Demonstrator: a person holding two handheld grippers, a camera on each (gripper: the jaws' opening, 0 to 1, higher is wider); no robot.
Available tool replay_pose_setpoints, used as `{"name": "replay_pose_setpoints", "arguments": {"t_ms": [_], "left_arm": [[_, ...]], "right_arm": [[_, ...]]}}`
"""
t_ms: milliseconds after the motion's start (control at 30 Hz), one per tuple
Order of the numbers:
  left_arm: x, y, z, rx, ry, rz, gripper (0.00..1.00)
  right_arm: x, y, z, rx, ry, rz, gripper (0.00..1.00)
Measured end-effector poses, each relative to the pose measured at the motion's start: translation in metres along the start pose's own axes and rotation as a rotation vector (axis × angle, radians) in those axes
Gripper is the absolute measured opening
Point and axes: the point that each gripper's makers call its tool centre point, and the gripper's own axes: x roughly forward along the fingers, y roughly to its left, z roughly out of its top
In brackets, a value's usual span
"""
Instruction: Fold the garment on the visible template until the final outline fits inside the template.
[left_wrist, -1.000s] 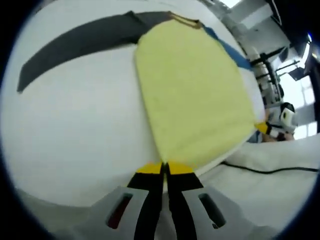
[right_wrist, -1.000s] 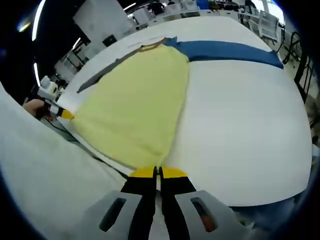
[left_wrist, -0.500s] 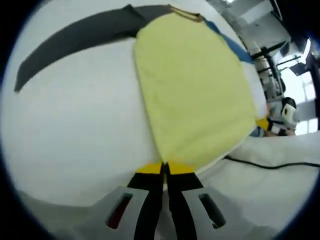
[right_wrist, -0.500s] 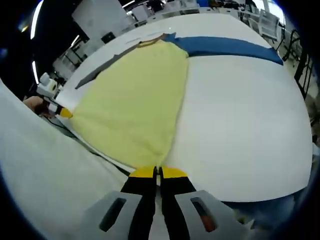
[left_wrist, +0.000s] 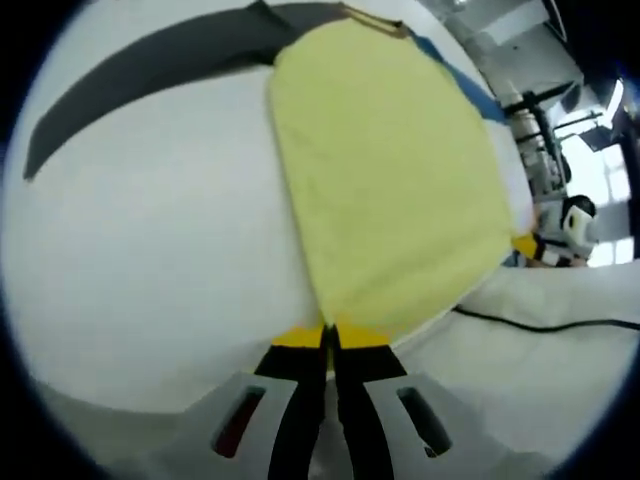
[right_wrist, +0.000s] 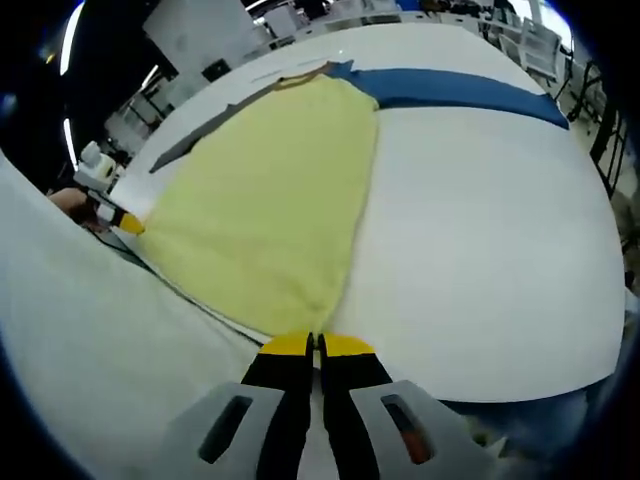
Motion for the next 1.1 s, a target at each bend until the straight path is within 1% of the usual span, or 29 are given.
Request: {"name": "replay_pose_setpoints", "arguments": {"t_ms": [333, 867, 1100], "left_arm": [[0.0009, -0.0001, -0.0006, 0.001, 0.011, -0.003, 0.00], [0.0048, -0.0008, -0.0037, 0.033, 0.034, 0.001, 0.00], [0.0062, -0.0004, -0.0048, 0.060, 0.044, 0.003, 0.00]], "right_arm": [[-0.0001, 0.0003, -0.0003, -0.005, 0.009, -0.004, 0.03], [0.0000, 0.0008, -0.0009, -0.030, 0.022, -0.005, 0.03], [0.0002, 0.0011, 0.0004, -0.046, 0.026, -0.001, 0.03]]}}
